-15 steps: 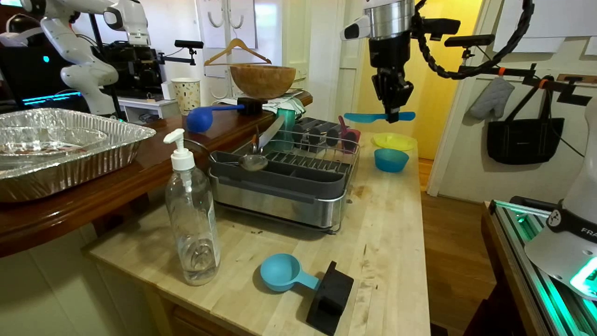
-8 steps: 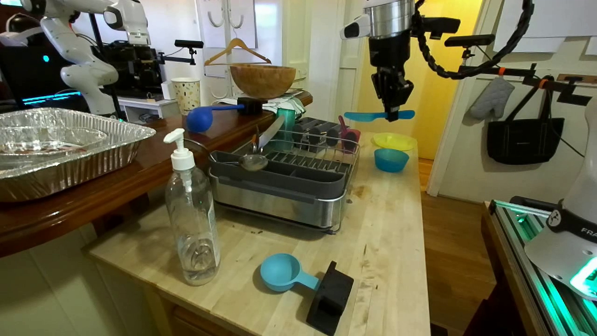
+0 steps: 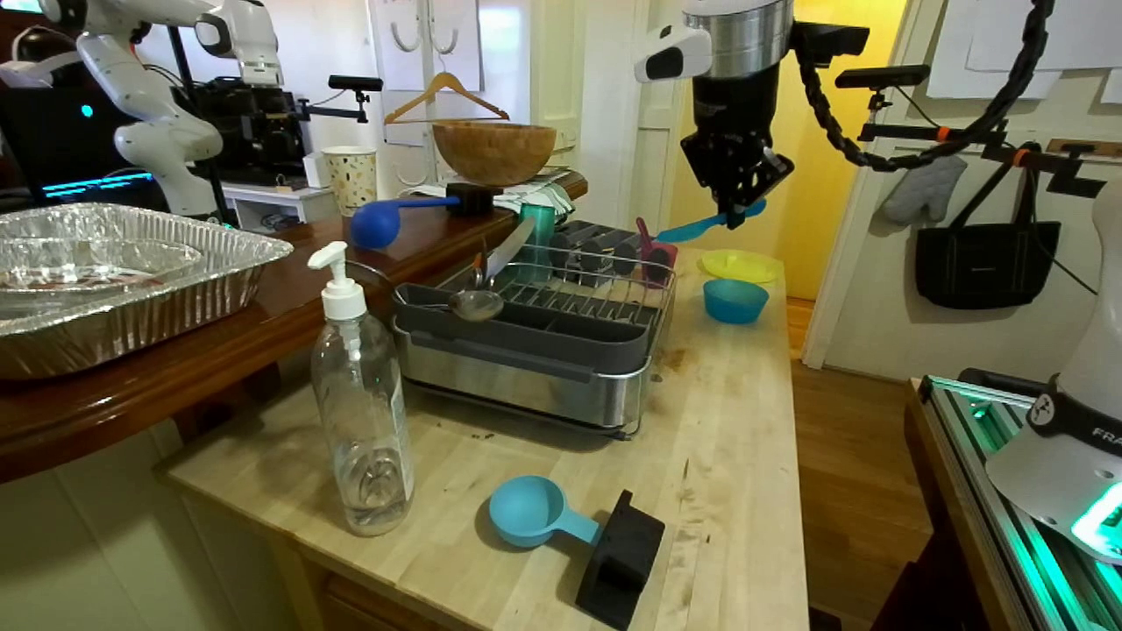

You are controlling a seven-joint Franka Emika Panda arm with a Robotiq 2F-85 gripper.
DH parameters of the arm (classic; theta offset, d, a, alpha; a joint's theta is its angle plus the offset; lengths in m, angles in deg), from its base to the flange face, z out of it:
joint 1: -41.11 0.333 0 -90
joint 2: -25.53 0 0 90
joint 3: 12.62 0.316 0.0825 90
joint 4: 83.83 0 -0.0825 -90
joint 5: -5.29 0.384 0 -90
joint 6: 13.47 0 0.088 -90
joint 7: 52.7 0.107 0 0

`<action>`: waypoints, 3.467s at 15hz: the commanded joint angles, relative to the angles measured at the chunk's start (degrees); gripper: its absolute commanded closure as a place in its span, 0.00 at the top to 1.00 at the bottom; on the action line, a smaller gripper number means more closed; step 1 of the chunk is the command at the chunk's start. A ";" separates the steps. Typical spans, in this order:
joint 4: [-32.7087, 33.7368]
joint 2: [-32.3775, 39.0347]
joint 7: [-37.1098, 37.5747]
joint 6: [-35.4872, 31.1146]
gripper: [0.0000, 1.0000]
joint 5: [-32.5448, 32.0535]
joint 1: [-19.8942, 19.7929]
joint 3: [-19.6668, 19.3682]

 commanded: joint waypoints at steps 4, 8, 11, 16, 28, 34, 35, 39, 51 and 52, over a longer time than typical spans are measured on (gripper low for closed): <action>0.99 2.73 -7.20 3.02 0.03 -11.66 2.50 2.61; 1.26 4.82 -8.65 1.98 0.03 -20.53 3.73 4.72; 1.15 6.04 -7.01 1.23 0.03 -28.42 4.91 6.39; -0.39 7.41 -2.96 -0.07 0.03 -36.81 6.79 8.16; -3.90 10.96 5.63 0.12 0.03 -48.16 9.62 10.62; -4.99 12.72 8.15 0.94 0.03 -53.46 10.56 11.60; -4.99 13.14 8.05 0.97 0.03 -53.80 10.61 11.63; -4.32 15.27 7.54 1.52 0.03 -55.49 10.81 11.75; -2.45 20.61 7.91 3.70 0.11 -62.44 12.36 12.55; -2.42 20.74 7.98 4.07 0.36 -62.78 12.57 12.65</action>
